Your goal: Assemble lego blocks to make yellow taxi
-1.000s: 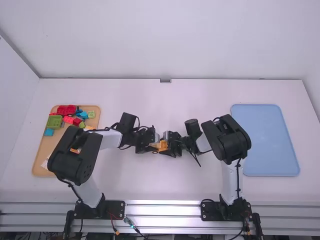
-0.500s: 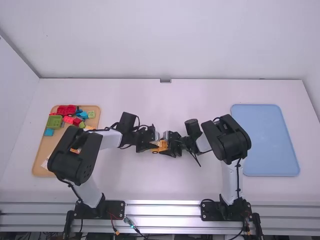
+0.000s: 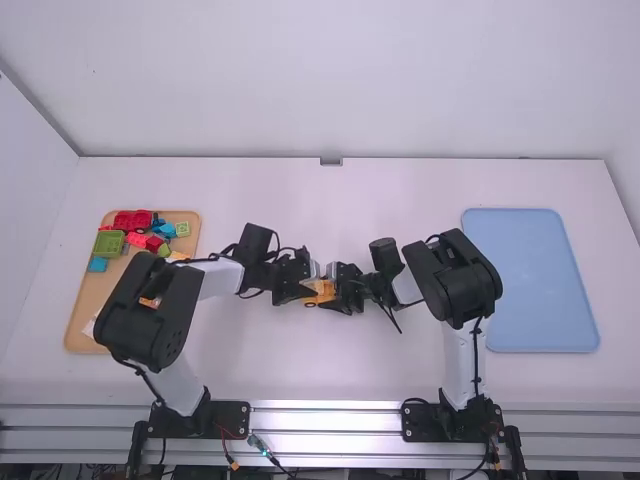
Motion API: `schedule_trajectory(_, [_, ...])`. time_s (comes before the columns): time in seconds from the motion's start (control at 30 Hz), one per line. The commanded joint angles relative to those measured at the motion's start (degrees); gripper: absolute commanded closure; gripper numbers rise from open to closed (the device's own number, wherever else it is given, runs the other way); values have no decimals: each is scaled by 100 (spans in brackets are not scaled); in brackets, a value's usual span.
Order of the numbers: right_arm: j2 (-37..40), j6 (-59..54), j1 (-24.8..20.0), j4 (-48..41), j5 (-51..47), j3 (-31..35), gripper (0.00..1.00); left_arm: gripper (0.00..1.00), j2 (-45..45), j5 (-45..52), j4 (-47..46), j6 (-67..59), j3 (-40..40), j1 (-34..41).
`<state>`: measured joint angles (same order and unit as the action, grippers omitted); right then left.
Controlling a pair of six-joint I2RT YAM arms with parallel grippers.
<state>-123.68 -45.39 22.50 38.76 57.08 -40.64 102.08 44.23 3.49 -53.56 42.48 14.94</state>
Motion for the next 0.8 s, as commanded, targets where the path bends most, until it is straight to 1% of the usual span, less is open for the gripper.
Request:
schedule_trajectory(0.0, [-116, 57, 2, -48, -4, 15, 36, 76, 87, -632, -173, 127, -87, 2])
schedule_trajectory(0.2, [-116, 57, 0, -50, -11, 17, 36, 78, 24, -527, -323, -79, -87, 7])
schedule_trajectory(0.33, [-116, 57, -7, -57, -101, 17, 36, 83, -85, -317, -461, -328, -87, 7])
schedule_trajectory(0.5, [-116, 57, -7, -66, -138, 17, 36, 82, -83, -313, -455, -330, -87, 7])
schedule_trajectory(0.57, [-116, 55, -7, -66, -140, 17, 36, 79, -79, -315, -452, -330, -87, 7])
schedule_trajectory(0.63, [-116, 57, -7, -68, -140, 17, 36, 73, -79, -337, -455, -330, -90, 7])
schedule_trajectory(0.67, [-116, 57, -4, -68, -144, 17, 36, 67, -79, -337, -455, -330, -90, 7])
schedule_trajectory(0.7, [-116, 57, 11, -68, -140, 17, 36, 57, -79, -337, -452, -328, -90, 7])
schedule_trajectory(0.77, [-116, 57, -2, -68, -140, 17, 35, 54, -79, -339, -450, -330, -90, 7])
